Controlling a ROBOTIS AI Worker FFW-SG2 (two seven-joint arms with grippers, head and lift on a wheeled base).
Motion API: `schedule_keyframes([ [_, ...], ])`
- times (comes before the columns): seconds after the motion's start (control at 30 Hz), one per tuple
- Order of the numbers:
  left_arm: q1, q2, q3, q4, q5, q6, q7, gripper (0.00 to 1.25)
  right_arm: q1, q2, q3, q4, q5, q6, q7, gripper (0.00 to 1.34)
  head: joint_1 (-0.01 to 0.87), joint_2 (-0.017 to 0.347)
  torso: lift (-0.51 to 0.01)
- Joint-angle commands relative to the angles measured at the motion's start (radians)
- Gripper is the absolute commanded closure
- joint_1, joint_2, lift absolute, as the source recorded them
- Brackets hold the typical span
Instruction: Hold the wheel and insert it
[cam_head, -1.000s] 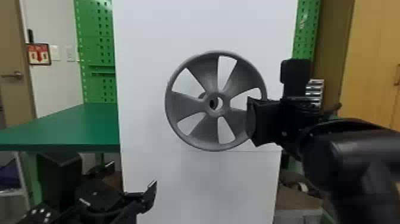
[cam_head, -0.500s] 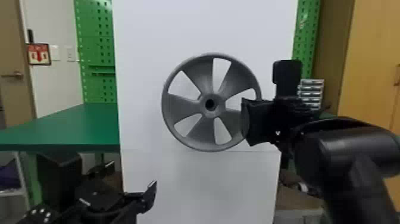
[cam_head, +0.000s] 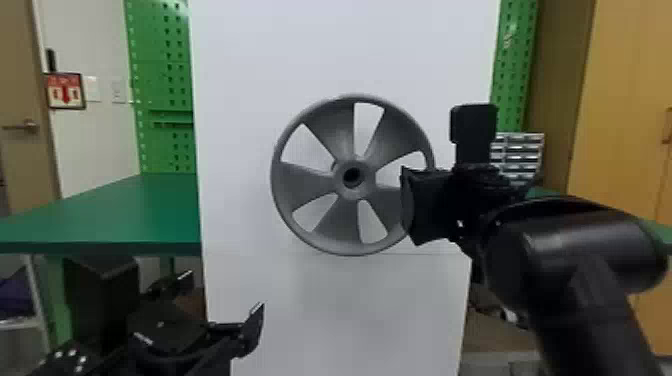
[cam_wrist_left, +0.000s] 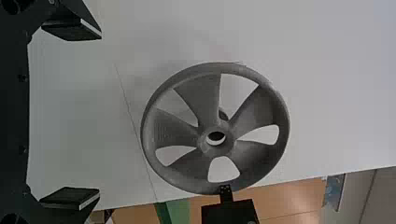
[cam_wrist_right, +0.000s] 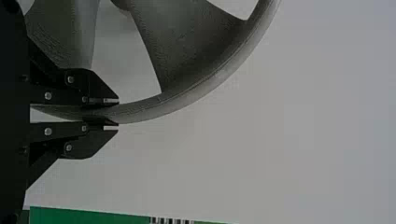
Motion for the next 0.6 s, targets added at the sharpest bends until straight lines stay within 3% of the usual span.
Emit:
schedule_keyframes([
  [0.0, -0.003, 0.000, -0.003, 0.001, 0.000, -0.001, 0.000, 0.10, -0.006, 0.001, 0.002, 0.016, 0.002, -0.006, 0.000, 1.22, 0.210, 0.009, -0.442],
  [0.57, -0.004, 0.000, -0.004, 0.006, 0.000, -0.003, 0.000, 0.10, -0.026, 0.001, 0.001, 0.042, 0.010, -0.029, 0.000, 1.22, 0.210, 0.009, -0.442],
])
